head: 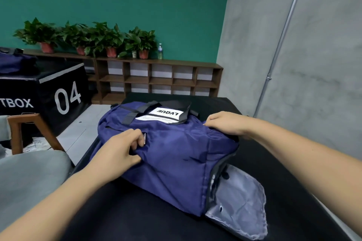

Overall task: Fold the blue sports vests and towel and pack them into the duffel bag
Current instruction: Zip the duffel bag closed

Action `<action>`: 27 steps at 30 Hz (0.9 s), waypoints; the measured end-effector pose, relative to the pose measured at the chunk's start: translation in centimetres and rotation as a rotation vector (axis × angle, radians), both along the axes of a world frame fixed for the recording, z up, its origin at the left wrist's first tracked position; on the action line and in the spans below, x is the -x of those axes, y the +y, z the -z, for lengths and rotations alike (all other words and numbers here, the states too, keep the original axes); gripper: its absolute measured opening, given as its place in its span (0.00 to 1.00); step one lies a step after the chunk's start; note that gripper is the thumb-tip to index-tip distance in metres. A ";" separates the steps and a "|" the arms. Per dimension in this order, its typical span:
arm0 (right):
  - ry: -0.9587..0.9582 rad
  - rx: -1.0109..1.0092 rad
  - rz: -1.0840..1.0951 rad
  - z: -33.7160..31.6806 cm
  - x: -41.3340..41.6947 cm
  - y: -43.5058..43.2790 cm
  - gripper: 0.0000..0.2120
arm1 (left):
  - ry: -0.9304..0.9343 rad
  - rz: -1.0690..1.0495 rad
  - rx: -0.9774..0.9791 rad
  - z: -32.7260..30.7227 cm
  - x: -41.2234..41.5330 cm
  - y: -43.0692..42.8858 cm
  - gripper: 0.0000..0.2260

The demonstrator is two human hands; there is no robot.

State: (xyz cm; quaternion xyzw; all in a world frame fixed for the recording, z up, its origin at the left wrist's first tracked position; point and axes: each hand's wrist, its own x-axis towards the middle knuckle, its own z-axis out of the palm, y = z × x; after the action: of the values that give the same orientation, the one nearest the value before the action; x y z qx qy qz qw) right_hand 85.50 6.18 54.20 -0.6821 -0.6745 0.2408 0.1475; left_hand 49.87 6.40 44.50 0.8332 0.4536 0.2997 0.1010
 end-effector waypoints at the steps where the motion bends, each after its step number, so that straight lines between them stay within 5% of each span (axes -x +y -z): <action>1: 0.015 0.000 0.004 0.1 -0.2 -0.4 0.16 | -0.025 -0.023 -0.008 0.1 -0.2 0.5 0.19; 7: 0.230 0.050 0.076 0.9 -1.7 -3.1 0.27 | -0.119 -0.174 0.035 -0.1 -2.0 3.2 0.17; 16: 0.648 -0.100 0.102 4.1 -3.1 -7.5 0.14 | -0.244 -0.274 0.149 0.7 -3.8 5.7 0.13; 27: 0.722 -0.296 0.240 9.1 -6.1 -9.6 0.07 | -0.282 -0.114 0.029 -2.6 -5.7 -2.9 0.15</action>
State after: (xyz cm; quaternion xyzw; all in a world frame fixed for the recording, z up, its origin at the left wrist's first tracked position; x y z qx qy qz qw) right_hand 91.57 -3.43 45.12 -0.5990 -0.5225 0.3462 0.4983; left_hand 55.56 3.54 47.05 0.7541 0.4861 0.4123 0.1586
